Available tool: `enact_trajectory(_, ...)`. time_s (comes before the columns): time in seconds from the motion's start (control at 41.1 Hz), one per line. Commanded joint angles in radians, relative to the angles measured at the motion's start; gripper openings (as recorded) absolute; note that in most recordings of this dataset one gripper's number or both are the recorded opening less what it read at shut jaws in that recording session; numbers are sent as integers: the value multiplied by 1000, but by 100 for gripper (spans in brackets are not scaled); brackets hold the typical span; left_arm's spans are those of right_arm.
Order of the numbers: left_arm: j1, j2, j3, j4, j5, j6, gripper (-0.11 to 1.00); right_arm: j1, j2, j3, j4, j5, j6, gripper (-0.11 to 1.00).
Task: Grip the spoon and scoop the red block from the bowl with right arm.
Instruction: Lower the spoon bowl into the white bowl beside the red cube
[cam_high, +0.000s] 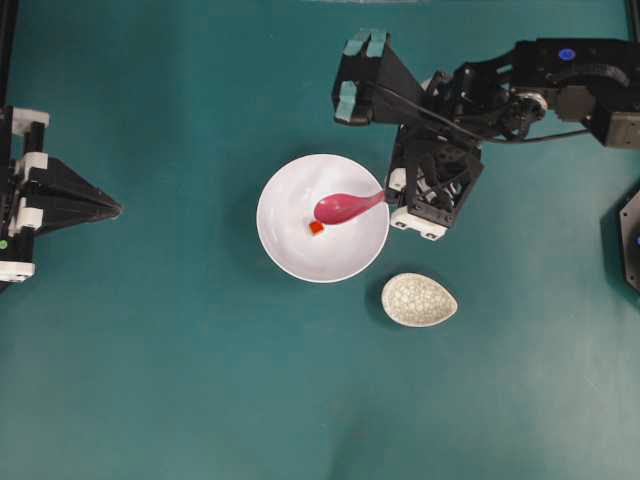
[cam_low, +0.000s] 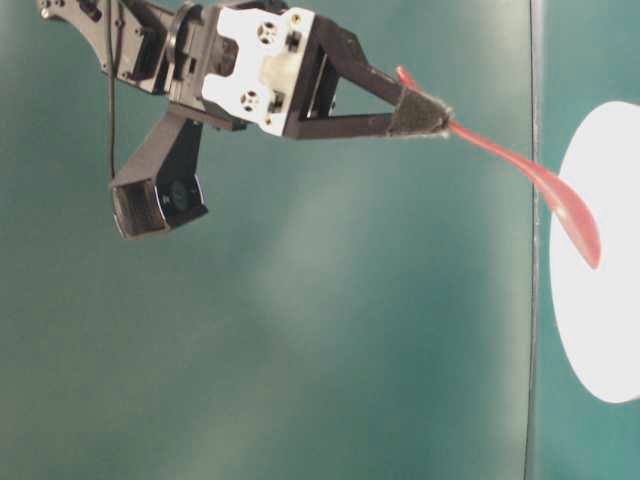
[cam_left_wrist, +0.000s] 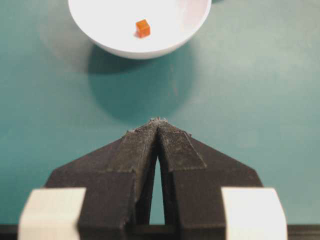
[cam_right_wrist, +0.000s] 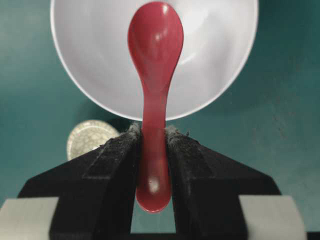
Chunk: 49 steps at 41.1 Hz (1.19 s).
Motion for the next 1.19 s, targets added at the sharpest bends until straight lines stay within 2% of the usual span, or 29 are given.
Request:
enact_trajectory(0.0,2,3,-25,2,-5,0,0,5,-3,-40,-6,15,3,25)
enact_trajectory(0.365,2,3,-25,3,-5,0,0,18,32,-64,-9,87,6,25)
enact_trajectory(1.166,2,3,-25,3,-11,0,0,46,156,-133,-41,74,-3,25)
